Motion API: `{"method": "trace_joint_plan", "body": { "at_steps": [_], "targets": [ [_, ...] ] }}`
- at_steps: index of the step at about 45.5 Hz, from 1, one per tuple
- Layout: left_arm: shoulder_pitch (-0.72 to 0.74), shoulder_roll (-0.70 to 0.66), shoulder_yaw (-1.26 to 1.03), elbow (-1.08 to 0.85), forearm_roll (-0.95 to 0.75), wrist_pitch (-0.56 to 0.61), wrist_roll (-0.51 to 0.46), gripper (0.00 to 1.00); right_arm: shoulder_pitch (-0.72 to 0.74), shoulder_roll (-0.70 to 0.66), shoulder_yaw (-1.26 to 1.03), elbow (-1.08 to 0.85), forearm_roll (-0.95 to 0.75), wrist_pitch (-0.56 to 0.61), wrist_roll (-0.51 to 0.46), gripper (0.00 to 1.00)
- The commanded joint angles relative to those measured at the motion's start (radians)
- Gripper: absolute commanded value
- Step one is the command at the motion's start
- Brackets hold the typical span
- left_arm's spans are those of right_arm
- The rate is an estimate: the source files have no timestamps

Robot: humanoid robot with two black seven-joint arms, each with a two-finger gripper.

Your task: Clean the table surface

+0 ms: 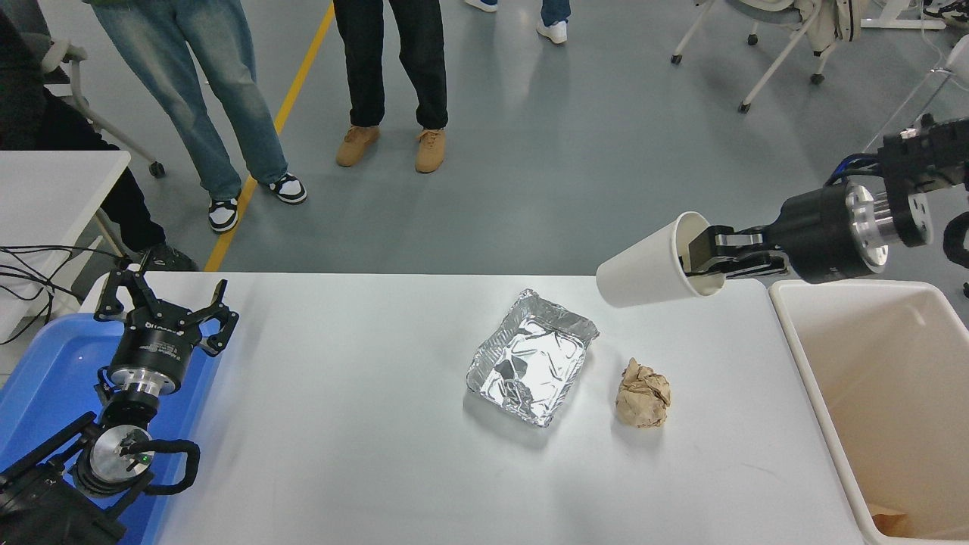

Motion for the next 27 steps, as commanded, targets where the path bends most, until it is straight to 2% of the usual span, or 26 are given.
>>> {"method": "trace_joint_plan", "body": {
  "at_steps": [1, 9, 27],
  "targets": [
    [-0.001, 0.0, 0.0, 0.0, 0.0, 0.0, 0.0, 0.99, -0.016, -0.047, 0.099, -0.167, 0.014, 0.001, 0.008, 0.0],
    [0.0, 0.0, 0.0, 0.0, 0.0, 0.0, 0.0, 0.99, -0.068, -0.098, 0.127, -0.224, 0.097, 0.001, 0.047, 0.0],
    [0.0, 0.0, 0.0, 0.0, 0.0, 0.0, 0.0, 0.99, -0.093, -0.079, 0.222, -0.479, 0.098, 0.001, 0.205, 0.0]
  ]
}}
